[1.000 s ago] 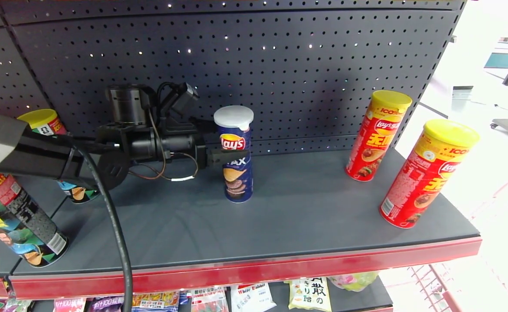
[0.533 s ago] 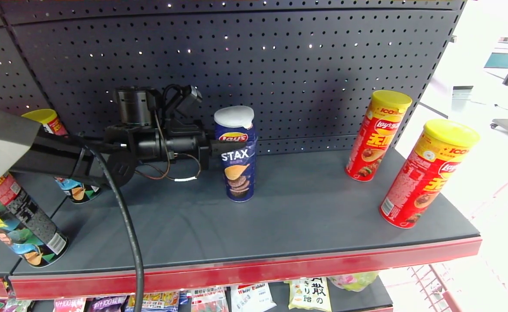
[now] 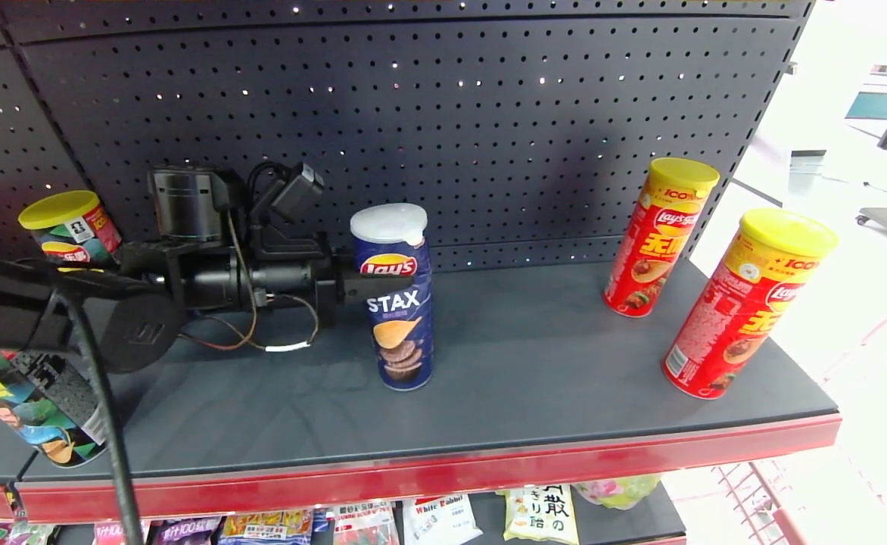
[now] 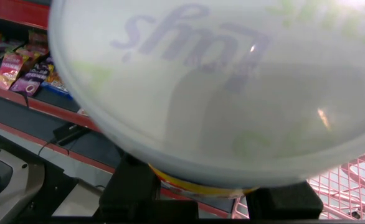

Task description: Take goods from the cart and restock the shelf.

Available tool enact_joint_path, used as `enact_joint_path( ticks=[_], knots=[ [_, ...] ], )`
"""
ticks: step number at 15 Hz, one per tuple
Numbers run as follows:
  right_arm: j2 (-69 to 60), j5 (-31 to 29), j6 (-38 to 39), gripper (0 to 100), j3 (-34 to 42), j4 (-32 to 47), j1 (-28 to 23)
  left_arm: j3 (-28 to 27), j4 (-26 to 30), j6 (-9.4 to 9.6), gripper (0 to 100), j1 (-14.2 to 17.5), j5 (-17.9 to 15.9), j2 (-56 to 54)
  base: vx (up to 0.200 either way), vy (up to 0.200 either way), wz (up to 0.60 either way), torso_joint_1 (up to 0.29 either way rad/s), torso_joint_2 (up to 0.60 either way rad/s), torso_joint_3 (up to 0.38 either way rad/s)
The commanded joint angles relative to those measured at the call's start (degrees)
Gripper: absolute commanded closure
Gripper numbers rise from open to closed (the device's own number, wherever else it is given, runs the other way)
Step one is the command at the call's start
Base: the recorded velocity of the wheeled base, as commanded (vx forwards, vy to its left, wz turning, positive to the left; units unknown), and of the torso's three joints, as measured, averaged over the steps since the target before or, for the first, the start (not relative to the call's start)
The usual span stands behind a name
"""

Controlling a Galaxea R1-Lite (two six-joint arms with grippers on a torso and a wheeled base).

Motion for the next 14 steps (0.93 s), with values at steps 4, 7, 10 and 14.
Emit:
enact_joint_path(
  ticks=[4,7,10,14],
  knots=[
    [0.01,0.01,-0.13,100,0.01,-0.01,0.03,10.15,-0.52,0.17,100,0.02,0.35,-9.91,0.0,0.0,0.0,0.0,0.0,0.0],
    [0.01,0.01,-0.04,100,-0.08,-0.01,0.03,14.19,-6.23,0.17,100,-0.25,1.23,-9.82,0.0,0.0,0.0,0.0,0.0,0.0],
    [0.09,0.01,-0.04,100,-0.08,-0.01,0.03,16.91,-7.9,0.17,100,-1.04,1.58,-10.61,0.0,0.0,0.0,0.0,0.0,0.0],
    [0.09,0.01,-0.04,100,-0.17,-0.01,0.03,20.87,-7.9,0.0,100,-1.74,2.73,-12.98,0.0,0.0,0.0,0.0,0.0,0.0]
  ],
)
